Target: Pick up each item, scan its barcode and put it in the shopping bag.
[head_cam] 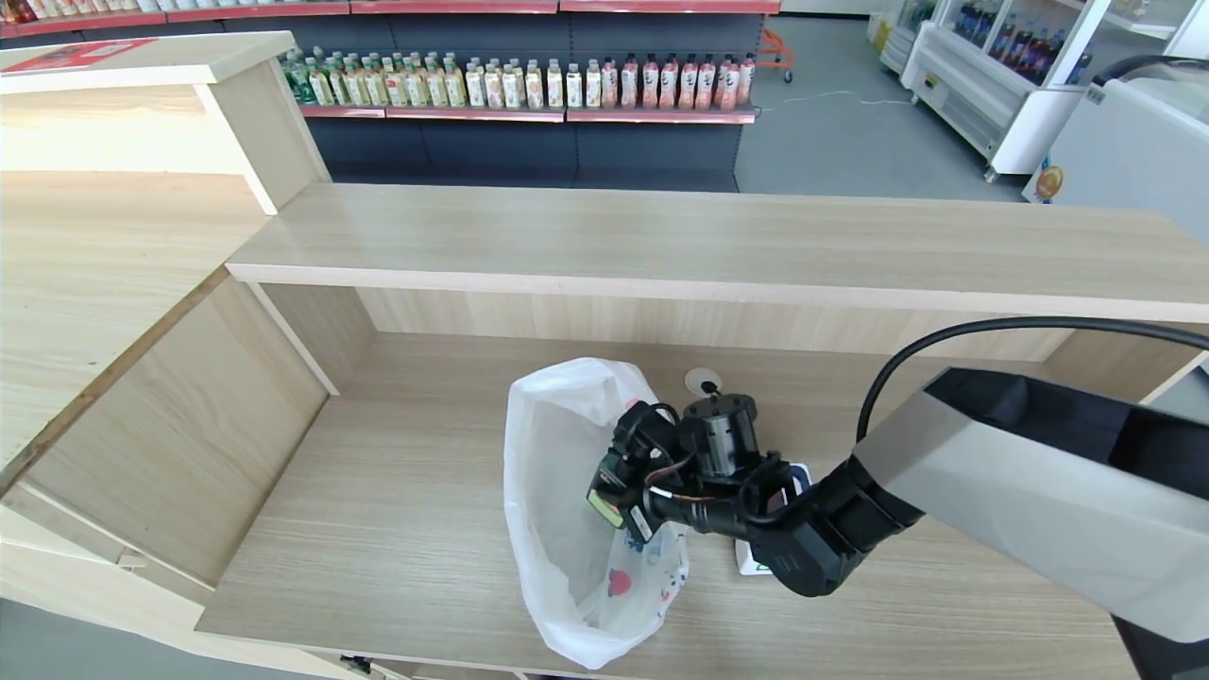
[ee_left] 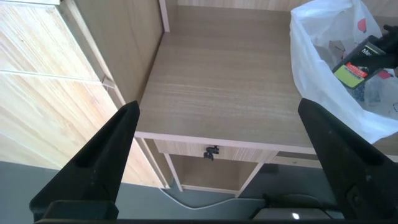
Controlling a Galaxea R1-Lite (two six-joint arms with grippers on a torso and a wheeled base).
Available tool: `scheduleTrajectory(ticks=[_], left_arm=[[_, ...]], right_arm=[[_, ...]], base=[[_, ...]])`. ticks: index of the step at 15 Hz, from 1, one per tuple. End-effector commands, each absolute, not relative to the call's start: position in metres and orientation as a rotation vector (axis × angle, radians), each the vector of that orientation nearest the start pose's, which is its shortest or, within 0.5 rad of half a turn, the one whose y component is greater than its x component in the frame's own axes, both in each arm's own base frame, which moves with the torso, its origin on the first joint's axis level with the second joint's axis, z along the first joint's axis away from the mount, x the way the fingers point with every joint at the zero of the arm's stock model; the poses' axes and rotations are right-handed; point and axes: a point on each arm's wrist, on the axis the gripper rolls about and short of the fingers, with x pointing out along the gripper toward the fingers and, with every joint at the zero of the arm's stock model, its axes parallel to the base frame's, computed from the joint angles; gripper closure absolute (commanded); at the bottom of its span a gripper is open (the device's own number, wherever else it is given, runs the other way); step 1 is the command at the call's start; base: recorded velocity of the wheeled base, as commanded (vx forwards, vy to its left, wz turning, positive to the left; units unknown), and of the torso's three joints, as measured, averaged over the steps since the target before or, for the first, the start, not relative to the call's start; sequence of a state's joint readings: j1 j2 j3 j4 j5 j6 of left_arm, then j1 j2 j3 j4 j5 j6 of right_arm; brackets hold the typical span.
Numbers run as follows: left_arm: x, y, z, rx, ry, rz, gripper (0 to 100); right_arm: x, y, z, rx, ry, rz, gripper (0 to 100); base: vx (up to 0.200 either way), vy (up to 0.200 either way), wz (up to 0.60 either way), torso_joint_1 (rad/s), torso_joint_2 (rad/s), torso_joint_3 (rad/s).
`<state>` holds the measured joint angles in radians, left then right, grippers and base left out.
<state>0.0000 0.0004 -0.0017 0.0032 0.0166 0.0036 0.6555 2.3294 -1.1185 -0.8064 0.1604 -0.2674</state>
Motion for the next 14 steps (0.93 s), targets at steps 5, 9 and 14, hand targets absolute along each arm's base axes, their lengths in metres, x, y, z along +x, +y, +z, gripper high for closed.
scheduleTrajectory(ticks=[5,9,14], left_arm=[[-0.023,0.000,0.076,0.003,0.002,0.017,0],[-0.023,0.000,0.076,0.003,0.002,0.017,0],[-0.023,0.000,0.076,0.005,0.002,0.017,0]], right_arm=[[0.339,0.268,0.054,-0.310,0.237,0.888,0],[0.317,0.235,0.136,0.088,0.243,0.810,0],[0.250,0.117,0.193,0.259,0.190,0.525,0]], base=[[0.000,0.000,0.00,0.000,0.00,0.000],[0.000,0.000,0.00,0.000,0.00,0.000],[0.000,0.000,0.00,0.000,0.00,0.000]])
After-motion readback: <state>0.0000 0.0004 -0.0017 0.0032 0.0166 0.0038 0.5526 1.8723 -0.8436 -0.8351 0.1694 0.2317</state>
